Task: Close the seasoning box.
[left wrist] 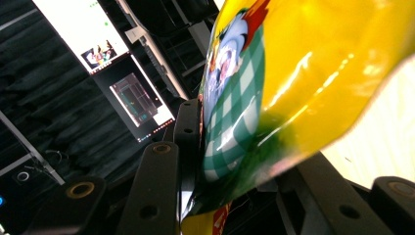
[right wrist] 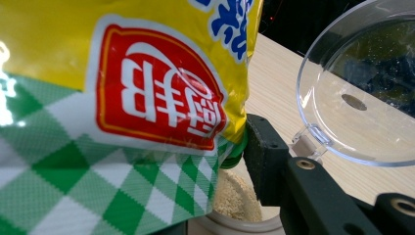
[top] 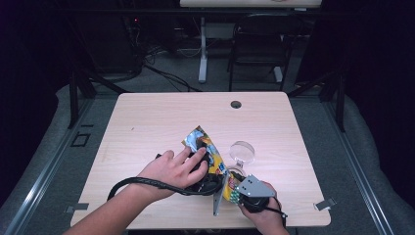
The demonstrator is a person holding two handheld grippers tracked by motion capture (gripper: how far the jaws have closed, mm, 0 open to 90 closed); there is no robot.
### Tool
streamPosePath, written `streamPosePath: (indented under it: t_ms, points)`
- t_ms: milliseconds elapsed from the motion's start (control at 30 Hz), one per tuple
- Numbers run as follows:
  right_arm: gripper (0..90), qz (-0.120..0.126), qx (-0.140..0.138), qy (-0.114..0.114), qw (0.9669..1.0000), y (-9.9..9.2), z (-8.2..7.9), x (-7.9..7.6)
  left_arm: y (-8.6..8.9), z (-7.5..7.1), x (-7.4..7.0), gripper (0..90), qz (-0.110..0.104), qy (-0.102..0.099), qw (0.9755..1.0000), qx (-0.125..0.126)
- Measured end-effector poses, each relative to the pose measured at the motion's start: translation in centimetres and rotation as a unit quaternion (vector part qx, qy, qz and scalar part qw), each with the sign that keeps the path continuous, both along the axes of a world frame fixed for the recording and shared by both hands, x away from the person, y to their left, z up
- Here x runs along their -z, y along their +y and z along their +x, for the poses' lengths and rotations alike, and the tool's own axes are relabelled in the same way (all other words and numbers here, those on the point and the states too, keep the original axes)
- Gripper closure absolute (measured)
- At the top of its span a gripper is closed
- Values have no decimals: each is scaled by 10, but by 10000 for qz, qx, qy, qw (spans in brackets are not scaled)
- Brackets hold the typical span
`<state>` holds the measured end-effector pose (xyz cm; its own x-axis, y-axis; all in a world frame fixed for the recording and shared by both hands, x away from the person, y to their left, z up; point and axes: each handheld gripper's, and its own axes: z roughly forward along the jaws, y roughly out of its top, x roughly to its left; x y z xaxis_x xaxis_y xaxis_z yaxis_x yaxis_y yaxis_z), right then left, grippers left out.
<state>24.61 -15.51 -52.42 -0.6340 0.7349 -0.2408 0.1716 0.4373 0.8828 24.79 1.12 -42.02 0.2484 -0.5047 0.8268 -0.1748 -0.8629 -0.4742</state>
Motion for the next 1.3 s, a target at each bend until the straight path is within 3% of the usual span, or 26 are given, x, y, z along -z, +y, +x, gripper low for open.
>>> streamPosePath:
  t_ms: [633, 833, 900, 967, 1233, 1300]
  points:
    - [712, -22, 10, -12, 10000, 0, -1, -1, 2, 0, 1, 707, -46, 43, 10000, -20]
    - [712, -55, 21, -15, 10000, 1, -1, 0, 5, 1, 3, 713, -129, 98, 9999, -43]
    - [712, -61, 24, -25, 10000, 1, -1, 0, 6, 1, 4, 716, -233, 201, 9995, -120]
    - [712, -65, 23, -27, 10000, 1, -1, 0, 6, 1, 3, 720, -158, 133, 9998, -81]
    - [713, -69, 31, -53, 10000, 1, -1, 0, 9, 2, 5, 726, -253, 177, 9995, -94]
    - [713, -86, 24, -63, 9999, 1, -1, 0, 11, 2, 6, 728, -357, 308, 9987, -200]
